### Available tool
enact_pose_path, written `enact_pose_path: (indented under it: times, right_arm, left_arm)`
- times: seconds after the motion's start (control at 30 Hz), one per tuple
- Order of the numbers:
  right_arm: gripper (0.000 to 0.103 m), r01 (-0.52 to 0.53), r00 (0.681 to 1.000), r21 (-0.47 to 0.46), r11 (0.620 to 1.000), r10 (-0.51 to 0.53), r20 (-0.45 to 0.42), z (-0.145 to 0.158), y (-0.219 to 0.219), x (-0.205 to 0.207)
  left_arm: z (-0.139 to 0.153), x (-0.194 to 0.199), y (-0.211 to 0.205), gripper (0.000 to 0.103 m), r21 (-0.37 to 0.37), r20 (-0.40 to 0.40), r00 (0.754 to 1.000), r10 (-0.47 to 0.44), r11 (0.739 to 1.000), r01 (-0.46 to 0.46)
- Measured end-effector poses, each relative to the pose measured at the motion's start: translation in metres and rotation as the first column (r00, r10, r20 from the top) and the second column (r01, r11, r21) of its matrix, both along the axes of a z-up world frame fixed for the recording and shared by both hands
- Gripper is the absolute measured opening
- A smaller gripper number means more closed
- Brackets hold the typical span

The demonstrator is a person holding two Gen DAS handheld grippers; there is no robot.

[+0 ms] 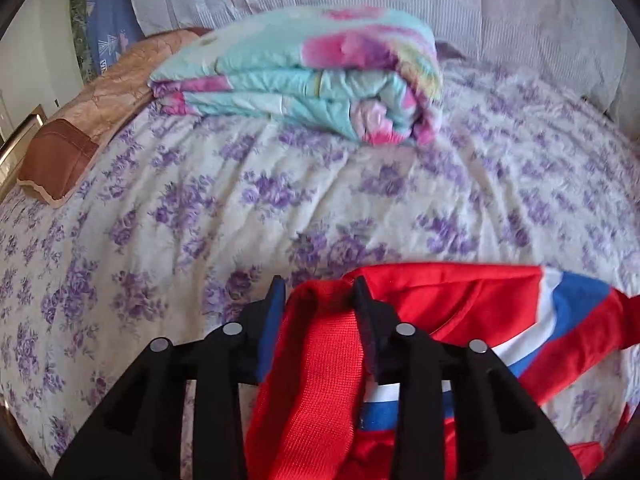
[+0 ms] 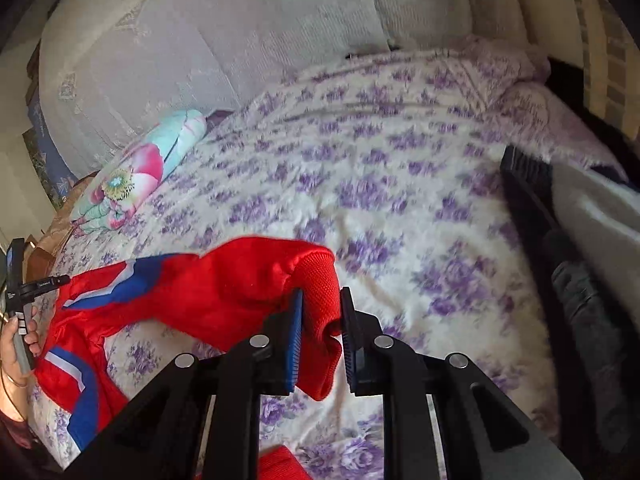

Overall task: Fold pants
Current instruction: 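Grasp the red ribbed leg cuff with the right tool while the left tool grasps the waistband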

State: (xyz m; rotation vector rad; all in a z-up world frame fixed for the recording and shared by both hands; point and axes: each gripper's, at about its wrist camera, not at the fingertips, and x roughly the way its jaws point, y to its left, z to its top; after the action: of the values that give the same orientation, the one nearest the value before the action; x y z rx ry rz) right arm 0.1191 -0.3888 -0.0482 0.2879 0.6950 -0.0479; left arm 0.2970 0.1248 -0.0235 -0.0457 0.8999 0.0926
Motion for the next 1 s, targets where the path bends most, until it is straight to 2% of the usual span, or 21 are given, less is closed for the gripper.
enact_pose_path:
  times: [0.03,0.1,0.17,0.27,0.3,0.4,0.5,0.57,0.6,0.67,0.7,0.73,0.77,0.8,0.87,0.93,0.97,1.0]
  right_arm:
    - [0.018,0.008,1.0,-0.046,0.999,-0.007,0.024,0.012,0.0,-0.002]
    - [0.018,0.032,0.998,-0.129,0.991,-0.026,0.051,0.03,-0.001,0.001]
    - [0.018,0.048,0.998,-0.168,0.985,-0.039,0.059,0.043,-0.004,0.01]
    - [0.018,0.068,0.997,-0.206,0.976,-0.058,0.052,0.056,-0.009,0.021]
    - [0.018,0.074,0.997,-0.207,0.976,-0.066,0.043,0.061,-0.011,0.024]
    - [0.019,0.068,0.996,-0.19,0.98,-0.078,-0.046,0.057,-0.017,0.036]
    - [0.03,0.081,0.977,-0.208,0.975,-0.119,-0.179,0.024,-0.027,0.051]
    - [0.046,0.115,0.967,-0.238,0.965,-0.163,-0.194,0.009,-0.038,0.049]
    - [0.047,0.125,0.971,-0.209,0.97,-0.163,-0.174,0.006,-0.044,0.044]
    - [0.051,0.066,0.99,-0.095,0.993,-0.077,-0.121,0.005,-0.052,0.026]
    - [0.054,0.012,0.996,-0.078,0.997,-0.019,-0.092,0.006,-0.049,0.017]
    - [0.059,-0.045,0.997,-0.112,0.993,0.038,-0.062,0.006,-0.042,0.006]
    - [0.06,-0.088,0.995,-0.17,0.982,0.081,-0.052,0.004,-0.032,-0.002]
    - [0.06,-0.148,0.989,-0.244,0.958,0.139,-0.053,-0.001,-0.019,-0.01]
    - [0.059,-0.214,0.977,-0.388,0.897,0.193,-0.094,-0.015,0.002,-0.018]
    - [0.057,-0.264,0.964,-0.442,0.857,0.22,-0.151,-0.028,0.015,-0.014]
    - [0.052,-0.283,0.958,-0.456,0.844,0.234,-0.163,-0.032,0.019,-0.012]
    - [0.051,-0.304,0.952,-0.473,0.827,0.252,-0.171,-0.036,0.025,-0.009]
  left_arm:
    - [0.006,-0.002,0.001,0.023,0.003,0.021,1.0,0.003,1.0,-0.003]
    - [0.019,-0.004,-0.002,0.023,0.024,0.062,0.998,0.0,1.0,-0.002]
    - [0.026,-0.002,-0.003,0.023,0.042,0.077,0.997,0.007,0.999,-0.01]
    - [0.024,0.008,0.0,0.023,0.038,0.043,0.999,0.022,0.999,-0.024]
    - [0.02,0.011,0.001,0.026,0.037,0.017,1.0,0.022,0.999,-0.023]
    - [-0.001,0.014,0.007,0.061,0.063,-0.04,0.999,0.033,0.998,-0.031]
    - [-0.02,0.017,0.01,0.063,0.092,-0.079,0.997,0.021,0.996,-0.014]
    - [-0.032,0.019,0.011,0.066,0.074,-0.112,0.994,0.006,0.997,0.002]
    - [-0.035,0.019,0.012,0.066,0.065,-0.113,0.994,0.003,0.998,0.005]
    - [-0.038,0.018,0.008,0.066,0.082,-0.102,0.995,-0.003,0.997,0.011]
    - [-0.037,0.017,0.005,0.063,0.1,-0.092,0.996,-0.012,0.995,0.021]
    - [-0.037,0.016,0.001,0.051,0.111,-0.085,0.996,-0.03,0.993,0.04]
    - [-0.036,0.013,-0.005,0.044,0.109,-0.079,0.995,-0.063,0.991,0.071]
    - [-0.036,0.011,-0.009,0.034,0.106,-0.076,0.994,-0.082,0.99,0.09]
    - [-0.034,0.006,-0.014,0.034,0.137,-0.057,0.995,-0.086,0.986,0.093]
    - [-0.032,0.001,-0.013,0.033,0.131,-0.045,0.995,-0.085,0.987,0.09]
    - [-0.03,-0.003,-0.01,0.033,0.111,-0.045,0.995,-0.084,0.99,0.088]
    - [-0.029,-0.006,-0.008,0.036,0.096,-0.046,0.996,-0.082,0.992,0.087]
